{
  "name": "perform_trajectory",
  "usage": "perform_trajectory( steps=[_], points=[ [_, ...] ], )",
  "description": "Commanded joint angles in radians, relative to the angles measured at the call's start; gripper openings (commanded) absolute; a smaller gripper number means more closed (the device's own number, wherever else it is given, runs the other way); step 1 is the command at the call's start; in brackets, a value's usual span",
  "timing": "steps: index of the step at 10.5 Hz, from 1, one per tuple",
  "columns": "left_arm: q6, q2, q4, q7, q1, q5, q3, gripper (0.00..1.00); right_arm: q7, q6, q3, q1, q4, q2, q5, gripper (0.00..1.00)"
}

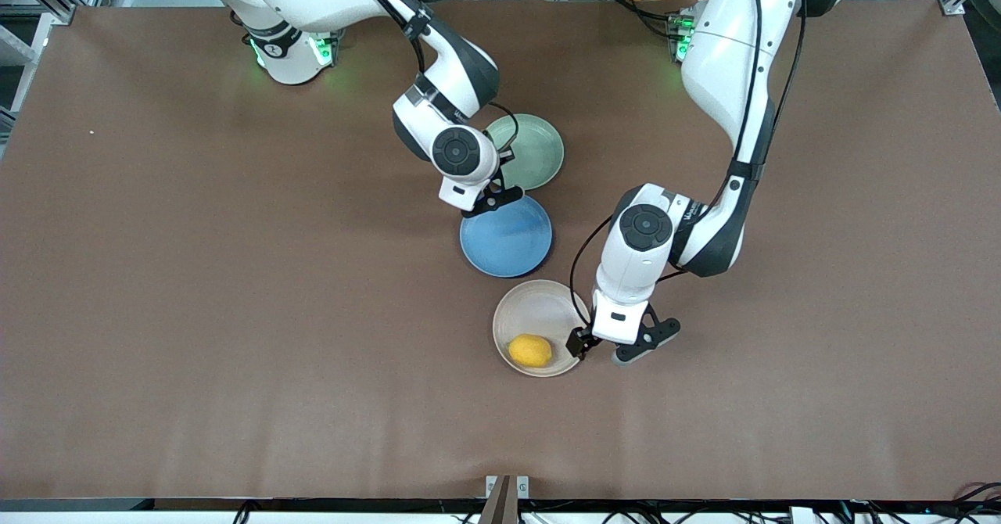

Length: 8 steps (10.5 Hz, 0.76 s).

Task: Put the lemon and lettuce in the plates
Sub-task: 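Carry the lemon to the cream plate while the right gripper carries lettuce to green plate, then open the left gripper over the cream plate while the right gripper releases lettuce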

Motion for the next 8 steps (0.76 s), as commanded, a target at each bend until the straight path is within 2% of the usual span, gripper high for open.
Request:
perform_trajectory(
  steps=[1, 3, 6, 7, 8],
  points=[
    [-0.072, -0.058, -0.008, 0.04, 0.024, 0.024, 0.007, 1.0, 0.067, 0.056, -0.003, 0.062, 0.017, 0.034, 0.019, 0.0],
    [-0.157, -0.096, -0.01, 0.143, 0.052, 0.024, 0.006, 1.0, 0.093, 0.119, -0.003, 0.106, 0.017, 0.061, 0.017, 0.0],
    [-0.255, -0.142, -0.01, 0.298, 0.092, 0.02, 0.004, 1.0, 0.124, 0.136, -0.007, 0.137, 0.017, 0.073, 0.013, 0.01],
    [-0.281, -0.157, -0.01, 0.344, 0.107, 0.02, 0.004, 1.0, 0.13, 0.137, -0.007, 0.137, 0.017, 0.079, 0.011, 0.06],
    [-0.316, -0.168, -0.01, 0.416, 0.126, 0.02, 0.004, 1.0, 0.136, 0.133, -0.009, 0.126, 0.018, 0.078, 0.007, 0.52]
  ],
)
